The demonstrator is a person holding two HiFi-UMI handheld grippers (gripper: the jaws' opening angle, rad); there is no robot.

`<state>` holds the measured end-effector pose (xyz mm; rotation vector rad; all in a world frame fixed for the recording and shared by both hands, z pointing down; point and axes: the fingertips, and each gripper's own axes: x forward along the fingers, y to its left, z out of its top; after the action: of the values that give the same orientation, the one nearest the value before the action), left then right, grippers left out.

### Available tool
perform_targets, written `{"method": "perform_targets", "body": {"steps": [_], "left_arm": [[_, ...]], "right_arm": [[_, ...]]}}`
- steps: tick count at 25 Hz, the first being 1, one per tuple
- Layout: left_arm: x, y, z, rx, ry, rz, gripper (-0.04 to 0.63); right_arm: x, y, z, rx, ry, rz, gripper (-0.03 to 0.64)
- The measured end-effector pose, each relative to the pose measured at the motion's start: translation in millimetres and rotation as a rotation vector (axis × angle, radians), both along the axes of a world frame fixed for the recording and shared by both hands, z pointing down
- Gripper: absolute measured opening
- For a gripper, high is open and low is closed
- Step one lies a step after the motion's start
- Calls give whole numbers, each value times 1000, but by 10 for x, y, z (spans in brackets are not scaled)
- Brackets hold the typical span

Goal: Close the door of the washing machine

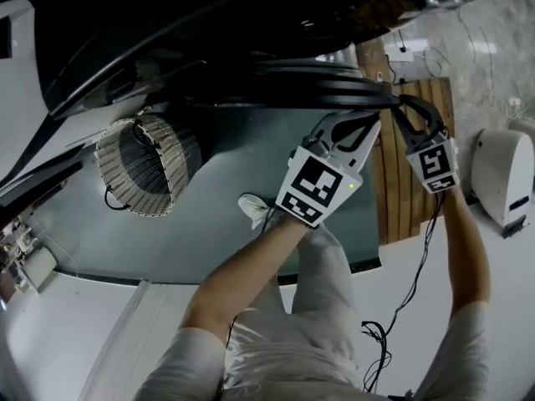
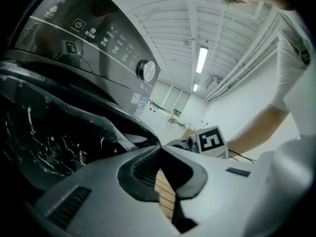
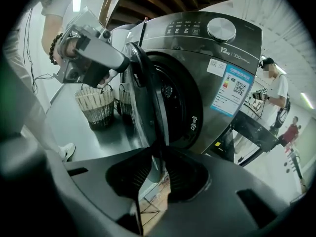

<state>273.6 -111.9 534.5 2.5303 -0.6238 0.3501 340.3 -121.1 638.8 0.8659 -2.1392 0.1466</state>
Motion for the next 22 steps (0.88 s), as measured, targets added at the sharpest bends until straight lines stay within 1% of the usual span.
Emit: {"method": "perform_targets", "body": {"steps": [12, 22], "left_arm": [[-49, -349, -54, 44, 8, -31, 2], [-57, -661, -70, 93, 4, -63, 2]], "right_arm": [[72, -574, -13, 58, 49, 34, 98], [85, -922, -15, 103, 96, 73, 100]]}}
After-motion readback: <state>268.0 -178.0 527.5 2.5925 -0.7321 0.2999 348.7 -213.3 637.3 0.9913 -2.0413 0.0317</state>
